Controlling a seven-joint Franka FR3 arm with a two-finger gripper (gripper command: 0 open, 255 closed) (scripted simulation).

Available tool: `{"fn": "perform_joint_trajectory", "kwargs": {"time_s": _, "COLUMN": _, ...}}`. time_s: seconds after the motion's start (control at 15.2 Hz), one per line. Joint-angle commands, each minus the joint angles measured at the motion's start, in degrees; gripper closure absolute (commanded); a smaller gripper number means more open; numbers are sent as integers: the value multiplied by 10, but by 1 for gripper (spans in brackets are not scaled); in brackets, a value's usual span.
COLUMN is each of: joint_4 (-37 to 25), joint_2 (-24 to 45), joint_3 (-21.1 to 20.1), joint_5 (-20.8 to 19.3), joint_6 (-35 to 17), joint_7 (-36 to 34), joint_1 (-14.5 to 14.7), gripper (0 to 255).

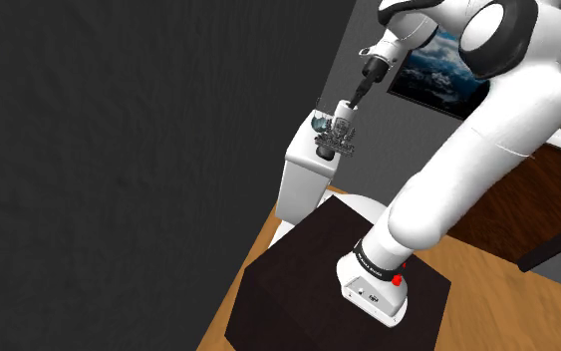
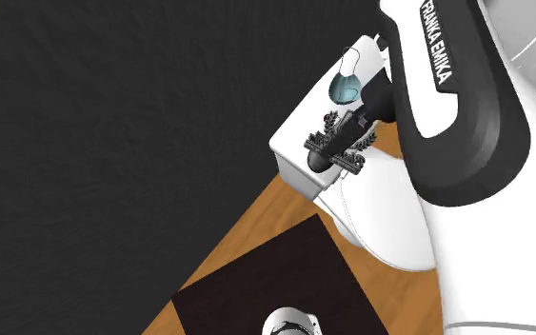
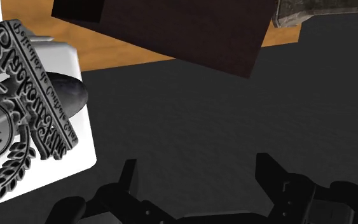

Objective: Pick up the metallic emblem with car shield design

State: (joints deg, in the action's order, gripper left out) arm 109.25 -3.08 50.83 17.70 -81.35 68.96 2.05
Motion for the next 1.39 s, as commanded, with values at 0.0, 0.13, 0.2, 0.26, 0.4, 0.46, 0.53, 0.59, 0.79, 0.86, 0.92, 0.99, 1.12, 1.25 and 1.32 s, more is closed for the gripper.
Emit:
{"fn": "perform_joint_trajectory", "kwargs": {"time_s": 0.0, "joint_4": -60, "joint_2": 105, "joint_3": 38, "joint_5": 64, "joint_6": 45, "joint_7": 89, "joint_1": -22, "gripper": 0}}
{"fn": "perform_joint_trajectory", "kwargs": {"time_s": 0.13, "joint_4": -124, "joint_2": 200, "joint_3": 36, "joint_5": 122, "joint_6": 97, "joint_7": 154, "joint_1": -76, "gripper": 0}}
{"fn": "perform_joint_trajectory", "kwargs": {"time_s": 0.2, "joint_4": -157, "joint_2": 242, "joint_3": 26, "joint_5": 146, "joint_6": 121, "joint_7": 177, "joint_1": -110, "gripper": 0}}
{"fn": "perform_joint_trajectory", "kwargs": {"time_s": 0.26, "joint_4": -193, "joint_2": 281, "joint_3": 15, "joint_5": 168, "joint_6": 146, "joint_7": 197, "joint_1": -143, "gripper": 0}}
{"fn": "perform_joint_trajectory", "kwargs": {"time_s": 0.4, "joint_4": -268, "joint_2": 354, "joint_3": -12, "joint_5": 207, "joint_6": 192, "joint_7": 223, "joint_1": -208, "gripper": 0}}
{"fn": "perform_joint_trajectory", "kwargs": {"time_s": 0.46, "joint_4": -309, "joint_2": 389, "joint_3": -27, "joint_5": 225, "joint_6": 214, "joint_7": 231, "joint_1": -241, "gripper": 0}}
{"fn": "perform_joint_trajectory", "kwargs": {"time_s": 0.53, "joint_4": -354, "joint_2": 424, "joint_3": -42, "joint_5": 243, "joint_6": 236, "joint_7": 235, "joint_1": -274, "gripper": 0}}
{"fn": "perform_joint_trajectory", "kwargs": {"time_s": 0.59, "joint_4": -402, "joint_2": 459, "joint_3": -58, "joint_5": 262, "joint_6": 258, "joint_7": 235, "joint_1": -307, "gripper": 0}}
{"fn": "perform_joint_trajectory", "kwargs": {"time_s": 0.79, "joint_4": -589, "joint_2": 579, "joint_3": -114, "joint_5": 324, "joint_6": 330, "joint_7": 202, "joint_1": -417, "gripper": 0}}
{"fn": "perform_joint_trajectory", "kwargs": {"time_s": 0.86, "joint_4": -582, "joint_2": 579, "joint_3": -115, "joint_5": 322, "joint_6": 324, "joint_7": 206, "joint_1": -414, "gripper": 0}}
{"fn": "perform_joint_trajectory", "kwargs": {"time_s": 0.92, "joint_4": -575, "joint_2": 580, "joint_3": -115, "joint_5": 320, "joint_6": 318, "joint_7": 210, "joint_1": -412, "gripper": 0}}
{"fn": "perform_joint_trajectory", "kwargs": {"time_s": 0.99, "joint_4": -569, "joint_2": 581, "joint_3": -114, "joint_5": 319, "joint_6": 312, "joint_7": 214, "joint_1": -409, "gripper": 0}}
{"fn": "perform_joint_trajectory", "kwargs": {"time_s": 1.12, "joint_4": -557, "joint_2": 585, "joint_3": -113, "joint_5": 317, "joint_6": 301, "joint_7": 222, "joint_1": -405, "gripper": 0}}
{"fn": "perform_joint_trajectory", "kwargs": {"time_s": 1.25, "joint_4": -547, "joint_2": 588, "joint_3": -113, "joint_5": 315, "joint_6": 291, "joint_7": 230, "joint_1": -401, "gripper": 0}}
{"fn": "perform_joint_trajectory", "kwargs": {"time_s": 1.32, "joint_4": -544, "joint_2": 590, "joint_3": -113, "joint_5": 315, "joint_6": 288, "joint_7": 232, "joint_1": -400, "gripper": 0}}
